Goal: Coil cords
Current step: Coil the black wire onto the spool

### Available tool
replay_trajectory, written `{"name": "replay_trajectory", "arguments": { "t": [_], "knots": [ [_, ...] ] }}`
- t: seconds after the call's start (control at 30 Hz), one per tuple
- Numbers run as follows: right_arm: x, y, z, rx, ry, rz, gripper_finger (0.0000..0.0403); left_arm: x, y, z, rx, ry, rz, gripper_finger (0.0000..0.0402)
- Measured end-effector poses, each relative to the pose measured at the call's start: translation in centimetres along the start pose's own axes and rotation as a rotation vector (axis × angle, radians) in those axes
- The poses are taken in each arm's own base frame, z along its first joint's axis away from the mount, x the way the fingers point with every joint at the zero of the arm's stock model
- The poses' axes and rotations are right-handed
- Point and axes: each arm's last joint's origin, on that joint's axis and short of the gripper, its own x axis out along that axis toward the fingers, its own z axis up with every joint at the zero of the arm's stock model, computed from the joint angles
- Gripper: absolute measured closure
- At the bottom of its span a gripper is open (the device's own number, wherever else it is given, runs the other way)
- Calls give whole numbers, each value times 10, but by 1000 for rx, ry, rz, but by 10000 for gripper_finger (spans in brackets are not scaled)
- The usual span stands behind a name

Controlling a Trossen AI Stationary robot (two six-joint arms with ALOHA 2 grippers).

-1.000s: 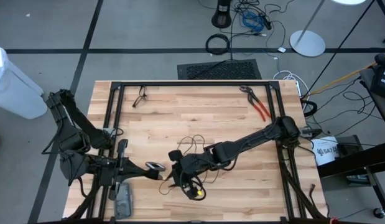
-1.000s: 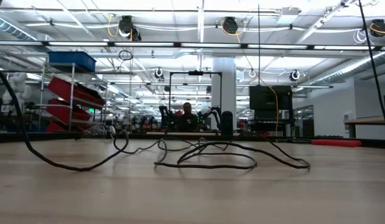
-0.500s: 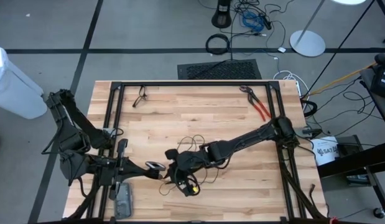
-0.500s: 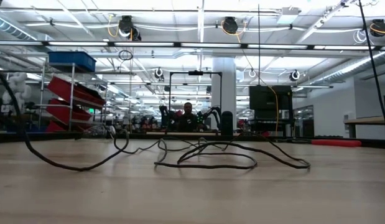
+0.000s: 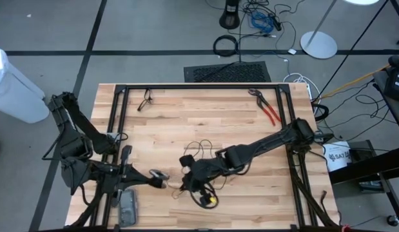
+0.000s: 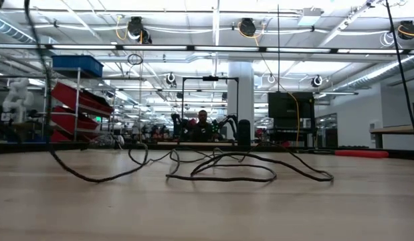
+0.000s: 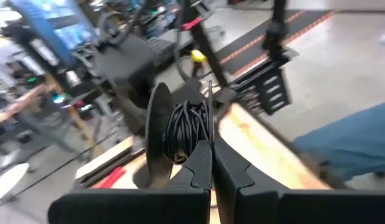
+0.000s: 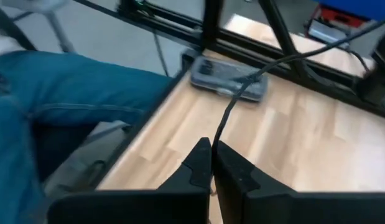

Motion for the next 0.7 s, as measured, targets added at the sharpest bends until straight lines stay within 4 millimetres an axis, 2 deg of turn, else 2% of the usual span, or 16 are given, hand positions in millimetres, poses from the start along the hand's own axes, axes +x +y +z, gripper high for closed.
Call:
{"name": "replay_trajectory", "arguments": {
  "t": [0.23, 0.4, 0.5, 0.7],
  "knots": [
    [-16, 24, 14, -82, -50, 11, 402, -1, -6, 1, -7, -52, -225, 400],
    [-25, 39, 30, -165, -87, -64, 402, -2, -10, 1, -6, -84, -351, 400],
    [-32, 49, 41, -200, -130, -83, 402, -2, -10, 1, -7, -85, -352, 400],
    [-42, 74, 52, -240, -177, -47, 403, 5, 0, -1, -19, -46, -217, 400]
  ]
}}
